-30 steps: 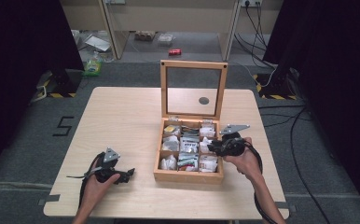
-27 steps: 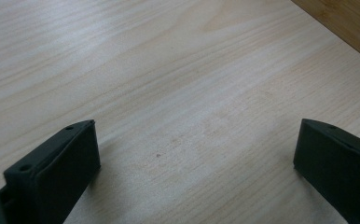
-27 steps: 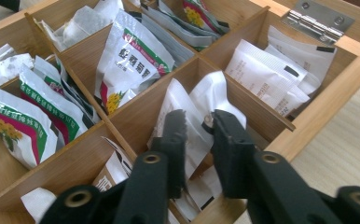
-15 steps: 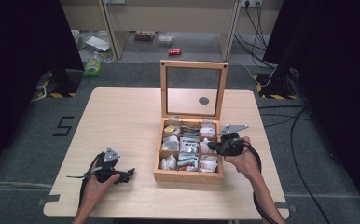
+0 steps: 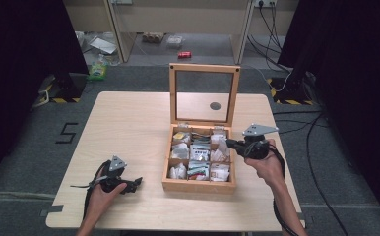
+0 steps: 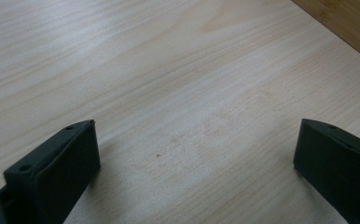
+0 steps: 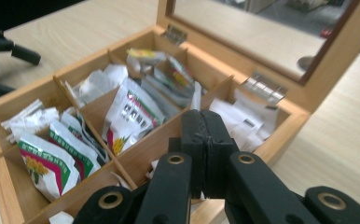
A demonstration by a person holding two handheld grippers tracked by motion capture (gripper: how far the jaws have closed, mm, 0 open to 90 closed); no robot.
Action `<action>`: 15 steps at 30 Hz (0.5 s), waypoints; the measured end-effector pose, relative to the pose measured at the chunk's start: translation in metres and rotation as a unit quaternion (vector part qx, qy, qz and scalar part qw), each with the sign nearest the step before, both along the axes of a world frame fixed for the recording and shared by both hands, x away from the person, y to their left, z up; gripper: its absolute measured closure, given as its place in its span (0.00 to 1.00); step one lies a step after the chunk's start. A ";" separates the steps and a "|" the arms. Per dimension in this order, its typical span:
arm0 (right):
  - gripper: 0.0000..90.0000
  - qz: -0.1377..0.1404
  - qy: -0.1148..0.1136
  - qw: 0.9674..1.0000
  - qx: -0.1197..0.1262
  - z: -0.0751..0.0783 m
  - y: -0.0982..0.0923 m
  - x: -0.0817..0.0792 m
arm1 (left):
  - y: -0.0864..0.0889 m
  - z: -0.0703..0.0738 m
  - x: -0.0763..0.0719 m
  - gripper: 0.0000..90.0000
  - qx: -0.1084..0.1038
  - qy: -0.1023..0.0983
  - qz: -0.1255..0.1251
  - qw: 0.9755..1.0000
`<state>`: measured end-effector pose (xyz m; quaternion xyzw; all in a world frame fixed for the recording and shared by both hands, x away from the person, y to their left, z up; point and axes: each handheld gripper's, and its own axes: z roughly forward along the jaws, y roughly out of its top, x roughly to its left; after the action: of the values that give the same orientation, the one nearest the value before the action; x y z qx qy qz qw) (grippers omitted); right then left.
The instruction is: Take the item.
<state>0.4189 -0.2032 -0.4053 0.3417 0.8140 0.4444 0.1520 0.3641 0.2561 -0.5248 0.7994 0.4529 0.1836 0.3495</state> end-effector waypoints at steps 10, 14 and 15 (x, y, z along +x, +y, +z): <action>1.00 -0.019 -0.021 0.999 0.024 0.018 -0.018 -0.004 | 0.000 0.000 0.000 0.00 0.000 0.000 0.000 1.000; 1.00 -0.031 -0.027 0.999 0.035 0.022 -0.029 -0.005 | 0.000 0.000 0.000 0.00 0.000 0.000 0.000 1.000; 1.00 -0.035 -0.027 0.998 0.036 0.023 -0.032 -0.005 | 0.000 0.000 0.000 0.00 0.000 0.000 0.000 1.000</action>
<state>0.4135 -0.2351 -0.3820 0.3633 0.7805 0.4769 0.1770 0.3641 0.2561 -0.5248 0.7994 0.4529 0.1837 0.3495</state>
